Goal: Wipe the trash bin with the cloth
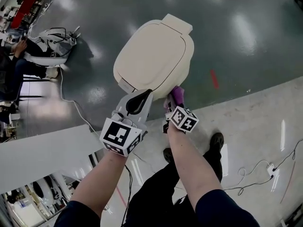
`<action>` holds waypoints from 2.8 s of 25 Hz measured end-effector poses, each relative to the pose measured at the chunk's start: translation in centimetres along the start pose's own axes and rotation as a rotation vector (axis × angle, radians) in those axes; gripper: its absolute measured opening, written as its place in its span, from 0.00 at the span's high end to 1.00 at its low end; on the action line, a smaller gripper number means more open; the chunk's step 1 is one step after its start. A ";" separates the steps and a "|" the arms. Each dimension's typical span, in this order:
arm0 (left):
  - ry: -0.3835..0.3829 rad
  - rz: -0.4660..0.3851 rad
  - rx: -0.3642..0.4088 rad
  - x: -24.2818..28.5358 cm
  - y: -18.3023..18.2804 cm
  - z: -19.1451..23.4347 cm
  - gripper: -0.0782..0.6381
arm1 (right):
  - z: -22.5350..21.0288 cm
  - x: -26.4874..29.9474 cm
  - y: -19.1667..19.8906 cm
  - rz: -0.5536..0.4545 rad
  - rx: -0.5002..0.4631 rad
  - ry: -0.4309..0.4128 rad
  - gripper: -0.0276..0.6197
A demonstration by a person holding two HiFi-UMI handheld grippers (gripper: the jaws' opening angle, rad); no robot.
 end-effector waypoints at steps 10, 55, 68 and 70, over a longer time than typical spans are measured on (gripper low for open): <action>-0.048 0.001 -0.050 -6.6 -2.8 0.9 0.91 | 10.3 -3.4 -2.4 -0.050 0.053 -0.104 0.84; 0.091 -0.356 -0.169 -31.8 -27.3 -15.2 0.91 | 50.7 -33.6 -22.5 0.486 -0.952 -0.700 0.84; 0.085 -0.383 -0.179 -32.9 -27.4 -15.9 0.91 | 51.2 -35.2 -22.0 0.445 -0.989 -0.705 0.84; 0.088 -0.383 -0.174 -33.0 -27.3 -16.1 0.91 | 51.0 -35.5 -21.9 0.448 -0.992 -0.702 0.84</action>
Point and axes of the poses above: the fingertips, and each gripper's own axes: x forward along the fingers, z to its left, y out of its underside, the point moved 7 cm from there along -x, backward along the fingers, and after that the axes turned 15 degrees about -y, right-handed, at the moved point
